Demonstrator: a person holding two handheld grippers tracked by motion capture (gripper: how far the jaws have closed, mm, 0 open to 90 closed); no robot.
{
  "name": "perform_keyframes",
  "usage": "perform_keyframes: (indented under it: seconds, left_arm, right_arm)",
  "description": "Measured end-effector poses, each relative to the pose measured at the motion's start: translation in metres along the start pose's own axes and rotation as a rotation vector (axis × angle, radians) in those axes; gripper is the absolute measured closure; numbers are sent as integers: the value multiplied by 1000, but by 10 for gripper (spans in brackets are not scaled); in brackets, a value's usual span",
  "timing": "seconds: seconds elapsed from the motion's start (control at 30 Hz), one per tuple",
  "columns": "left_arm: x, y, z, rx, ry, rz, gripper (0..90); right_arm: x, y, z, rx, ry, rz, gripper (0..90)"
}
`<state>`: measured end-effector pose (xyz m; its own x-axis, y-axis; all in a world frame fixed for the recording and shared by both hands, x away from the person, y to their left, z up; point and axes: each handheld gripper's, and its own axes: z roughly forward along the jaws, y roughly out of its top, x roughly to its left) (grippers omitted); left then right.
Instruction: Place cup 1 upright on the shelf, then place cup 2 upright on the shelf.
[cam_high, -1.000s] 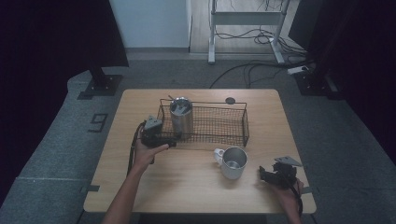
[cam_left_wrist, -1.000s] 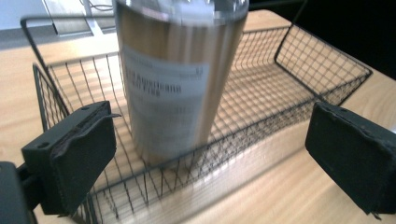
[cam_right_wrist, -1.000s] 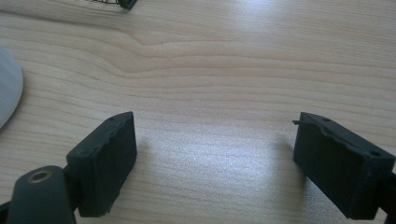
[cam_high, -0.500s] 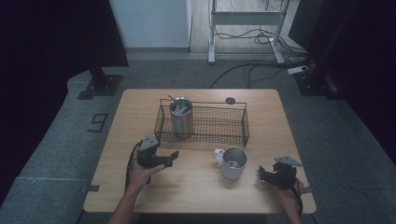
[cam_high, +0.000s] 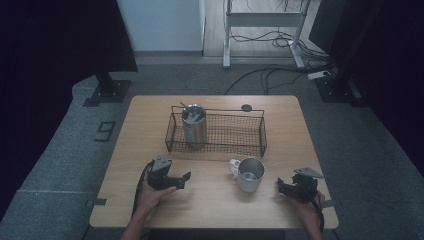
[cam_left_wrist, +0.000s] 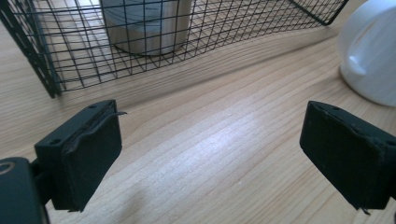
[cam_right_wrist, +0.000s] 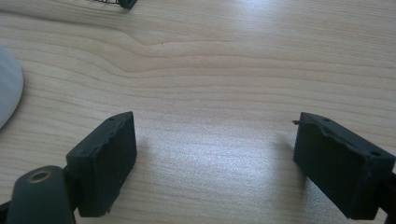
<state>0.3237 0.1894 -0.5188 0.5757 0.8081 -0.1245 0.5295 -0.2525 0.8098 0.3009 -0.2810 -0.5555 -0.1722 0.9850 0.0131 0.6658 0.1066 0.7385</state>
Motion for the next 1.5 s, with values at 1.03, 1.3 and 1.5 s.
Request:
perform_keyframes:
  seconds: [1.03,1.3,1.5]
  left_arm:
    - [3,-16,2,32,7,-22,67]
    - [3,-16,0,36,4,-30,69]
    - [4,-17,0,35,12,-33,70]
  right_arm:
    - [27,12,-49,-170,184,-18,137]
    - [44,18,-61,-209,242,-46,135]
    - [53,19,-65,-219,278,-67,135]
